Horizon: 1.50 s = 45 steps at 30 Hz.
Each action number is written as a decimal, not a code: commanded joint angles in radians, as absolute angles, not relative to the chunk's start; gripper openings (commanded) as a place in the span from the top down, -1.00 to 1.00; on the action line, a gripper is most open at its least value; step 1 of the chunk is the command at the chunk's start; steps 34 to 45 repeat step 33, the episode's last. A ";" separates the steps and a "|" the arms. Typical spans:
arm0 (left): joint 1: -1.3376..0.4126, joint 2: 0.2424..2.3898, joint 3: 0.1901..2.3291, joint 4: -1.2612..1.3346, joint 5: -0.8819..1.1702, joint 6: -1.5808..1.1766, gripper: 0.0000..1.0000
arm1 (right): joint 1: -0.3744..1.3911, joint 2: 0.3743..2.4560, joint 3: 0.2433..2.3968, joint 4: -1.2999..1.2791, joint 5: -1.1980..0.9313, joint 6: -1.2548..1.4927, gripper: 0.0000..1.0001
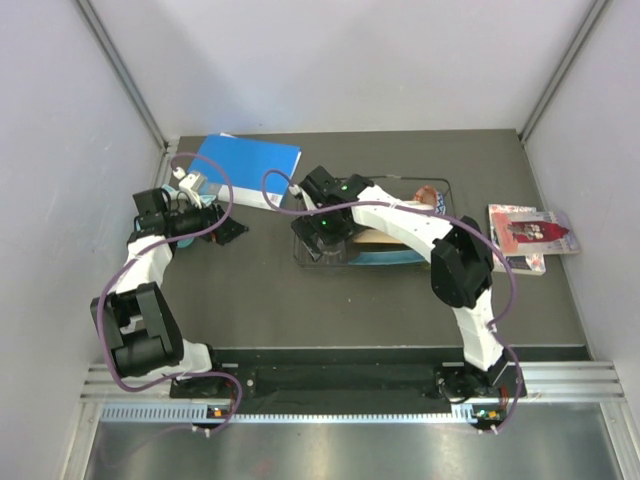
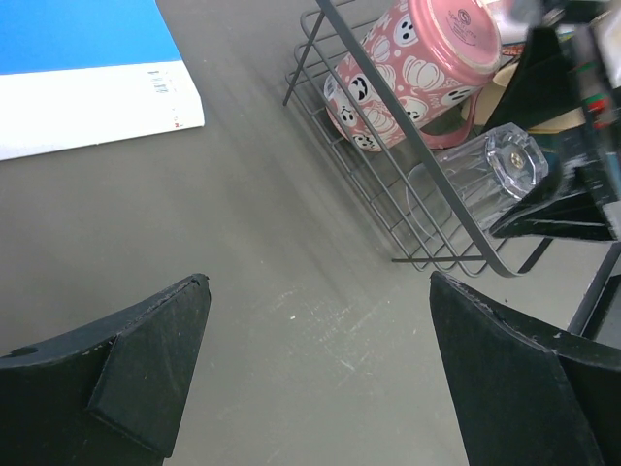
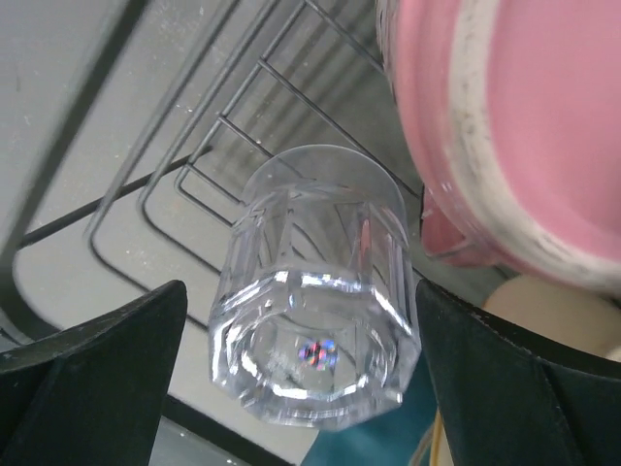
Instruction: Load the mixed dishes into the dish rack
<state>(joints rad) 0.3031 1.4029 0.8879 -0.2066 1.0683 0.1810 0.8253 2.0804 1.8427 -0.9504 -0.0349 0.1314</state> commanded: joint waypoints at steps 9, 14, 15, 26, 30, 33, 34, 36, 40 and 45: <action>0.299 1.411 0.948 -0.164 1.008 0.095 -0.98 | 0.858 1.757 1.982 -0.985 0.187 0.086 -1.00; 0.235 1.395 0.990 -0.315 0.887 0.160 -0.98 | 0.838 1.418 1.669 -0.781 0.330 0.057 -0.99; 0.226 1.381 0.976 -0.308 0.874 0.155 -0.98 | 0.824 1.379 1.628 -0.761 0.340 0.073 -0.99; 0.170 1.175 0.861 -0.356 0.674 0.129 -0.98 | 0.819 1.149 1.385 -0.789 0.384 0.193 -0.99; 0.173 1.143 0.888 -0.416 0.686 0.135 -0.98 | 0.819 1.112 1.342 -0.738 0.357 0.173 -0.99; 0.172 1.138 0.881 -0.411 0.703 0.097 -0.98 | 0.819 1.098 1.329 -0.723 0.354 0.173 -1.00; 0.172 1.138 0.881 -0.411 0.703 0.097 -0.98 | 0.819 1.098 1.329 -0.723 0.354 0.173 -1.00; 0.172 1.138 0.881 -0.411 0.703 0.097 -0.98 | 0.819 1.098 1.329 -0.723 0.354 0.173 -1.00; 0.172 1.138 0.881 -0.411 0.703 0.097 -0.98 | 0.819 1.098 1.329 -0.723 0.354 0.173 -1.00; 0.172 1.138 0.881 -0.411 0.703 0.097 -0.98 | 0.819 1.098 1.329 -0.723 0.354 0.173 -1.00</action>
